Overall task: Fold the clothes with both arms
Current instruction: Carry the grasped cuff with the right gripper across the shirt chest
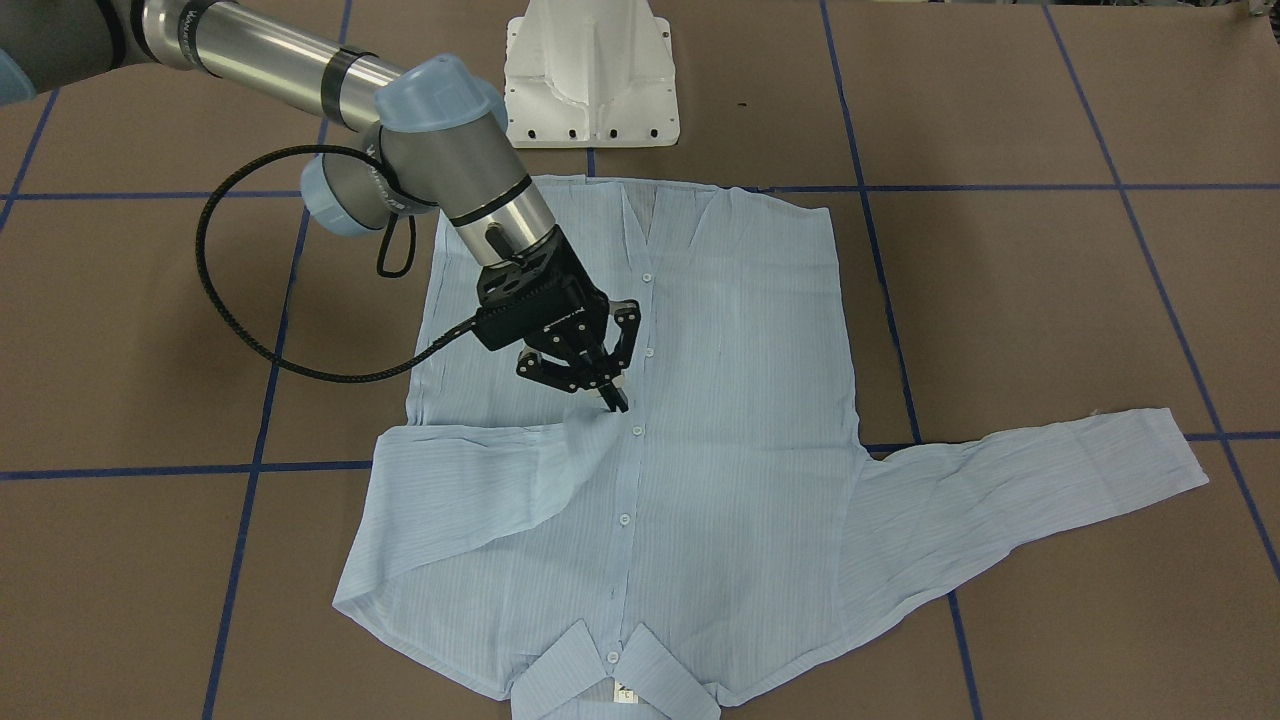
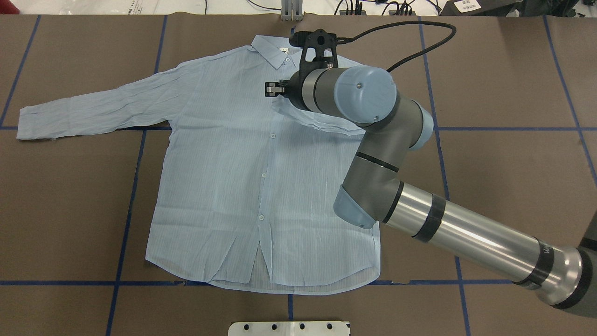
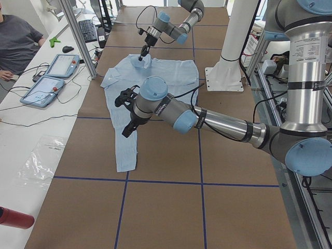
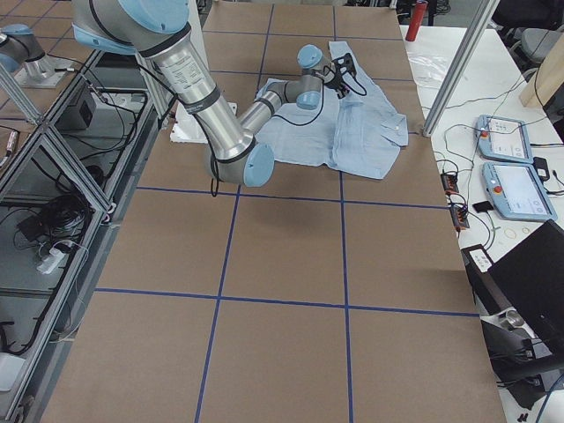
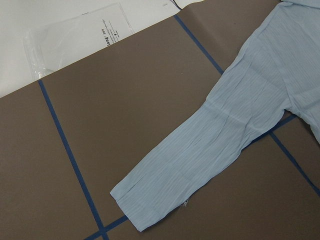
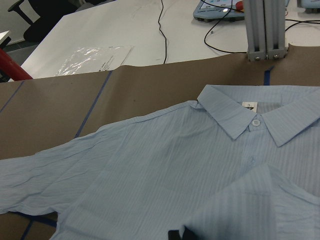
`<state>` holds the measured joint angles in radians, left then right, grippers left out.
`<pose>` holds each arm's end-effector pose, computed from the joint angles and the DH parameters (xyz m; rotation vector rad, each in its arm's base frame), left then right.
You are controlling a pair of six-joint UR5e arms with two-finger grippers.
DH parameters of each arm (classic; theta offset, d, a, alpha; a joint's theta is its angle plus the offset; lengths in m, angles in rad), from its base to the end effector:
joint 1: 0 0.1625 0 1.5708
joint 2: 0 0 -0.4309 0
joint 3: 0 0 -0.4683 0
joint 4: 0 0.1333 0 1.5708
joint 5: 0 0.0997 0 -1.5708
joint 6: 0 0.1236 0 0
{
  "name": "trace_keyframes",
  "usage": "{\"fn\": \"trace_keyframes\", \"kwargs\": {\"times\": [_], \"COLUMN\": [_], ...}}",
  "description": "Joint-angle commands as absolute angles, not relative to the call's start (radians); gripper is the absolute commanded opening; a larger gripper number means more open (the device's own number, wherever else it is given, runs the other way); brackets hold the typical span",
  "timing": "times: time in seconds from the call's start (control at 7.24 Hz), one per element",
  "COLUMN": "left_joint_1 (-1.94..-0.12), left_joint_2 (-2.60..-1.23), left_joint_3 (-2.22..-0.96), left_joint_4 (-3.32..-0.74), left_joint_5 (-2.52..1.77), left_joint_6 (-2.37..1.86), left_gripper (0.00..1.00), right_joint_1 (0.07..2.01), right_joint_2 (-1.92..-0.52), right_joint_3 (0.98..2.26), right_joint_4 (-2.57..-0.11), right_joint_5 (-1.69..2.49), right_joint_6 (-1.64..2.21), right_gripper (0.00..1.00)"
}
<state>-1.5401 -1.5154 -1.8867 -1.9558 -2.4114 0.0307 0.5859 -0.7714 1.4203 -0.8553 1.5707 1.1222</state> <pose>-0.0241 -0.5589 0.4780 0.6075 0.8118 0.3271 -0.6124 -0.5664 0.1076 0.6752 -1.1867 0.1154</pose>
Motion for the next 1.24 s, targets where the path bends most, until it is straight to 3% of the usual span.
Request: {"fn": "trace_keyframes", "kwargs": {"times": [0.0,0.28,0.41,0.55,0.69,0.83,1.11], "left_joint_1": [-1.540,-1.540,-1.540,-1.540,-1.539,-1.540,-1.540], "left_joint_2": [-1.514,-1.506,-1.505,-1.506,-1.508,-1.506,-1.508], "left_joint_3": [-1.890,-1.876,-1.876,-1.867,-1.867,-1.876,-1.873], "left_joint_4": [-1.956,-1.956,-1.956,-1.956,-1.956,-1.957,-1.957], "left_joint_5": [-2.411,-2.411,-2.413,-2.413,-2.413,-2.413,-2.413], "left_joint_6": [0.029,0.031,0.031,0.031,0.031,0.031,0.031], "left_gripper": [1.00,1.00,1.00,1.00,1.00,1.00,1.00], "right_joint_1": [0.529,0.500,0.494,0.488,0.486,0.486,0.489], "right_joint_2": [-0.694,-0.670,-0.648,-0.577,-0.467,-0.434,-0.428], "right_joint_3": [1.327,1.244,1.205,1.174,1.132,1.123,1.114], "right_joint_4": [-0.856,-0.857,-0.861,-0.990,-1.164,-1.224,-1.256], "right_joint_5": [1.525,1.523,1.523,1.523,1.523,1.525,1.525], "right_joint_6": [1.118,1.112,1.114,1.123,1.132,1.164,1.199], "right_gripper": [0.00,0.00,0.05,0.39,0.90,0.99,1.00]}}
